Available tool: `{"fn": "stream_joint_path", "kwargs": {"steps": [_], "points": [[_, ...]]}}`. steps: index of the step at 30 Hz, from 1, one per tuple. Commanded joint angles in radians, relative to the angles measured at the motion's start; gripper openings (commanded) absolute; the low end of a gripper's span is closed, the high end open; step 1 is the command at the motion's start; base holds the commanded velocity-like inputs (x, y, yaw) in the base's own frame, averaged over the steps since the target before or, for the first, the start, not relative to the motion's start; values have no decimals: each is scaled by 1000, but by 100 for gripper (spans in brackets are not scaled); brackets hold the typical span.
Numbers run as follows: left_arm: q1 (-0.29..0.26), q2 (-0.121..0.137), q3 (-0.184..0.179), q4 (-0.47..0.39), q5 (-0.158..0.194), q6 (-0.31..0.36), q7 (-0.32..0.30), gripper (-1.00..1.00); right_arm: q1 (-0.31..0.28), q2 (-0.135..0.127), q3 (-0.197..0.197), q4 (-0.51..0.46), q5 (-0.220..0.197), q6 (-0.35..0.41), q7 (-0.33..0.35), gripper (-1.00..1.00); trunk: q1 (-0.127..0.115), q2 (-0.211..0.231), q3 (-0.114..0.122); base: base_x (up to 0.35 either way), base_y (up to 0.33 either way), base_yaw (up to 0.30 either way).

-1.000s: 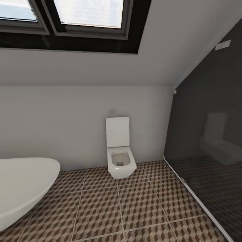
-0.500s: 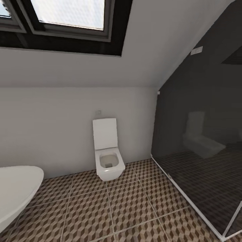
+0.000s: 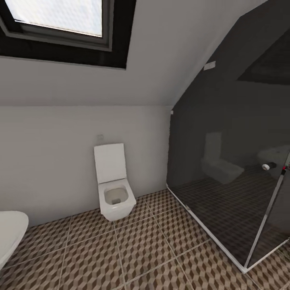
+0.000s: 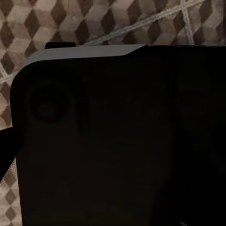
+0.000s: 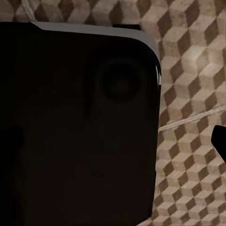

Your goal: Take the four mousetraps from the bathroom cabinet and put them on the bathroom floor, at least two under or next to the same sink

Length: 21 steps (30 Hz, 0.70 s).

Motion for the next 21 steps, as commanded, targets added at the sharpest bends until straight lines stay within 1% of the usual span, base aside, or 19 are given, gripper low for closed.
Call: {"fn": "stream_joint_path", "kwargs": {"steps": [1,21], "points": [[0,0,1,0,1,-2,-1,100,0,0,1,0,0,-3,0,100,0,0,0,0,0,-269],[0,-5,1,0,1,-3,-1,100,0,-2,1,0,-7,-3,0,100,0,0,11,0,0,-277]]}}
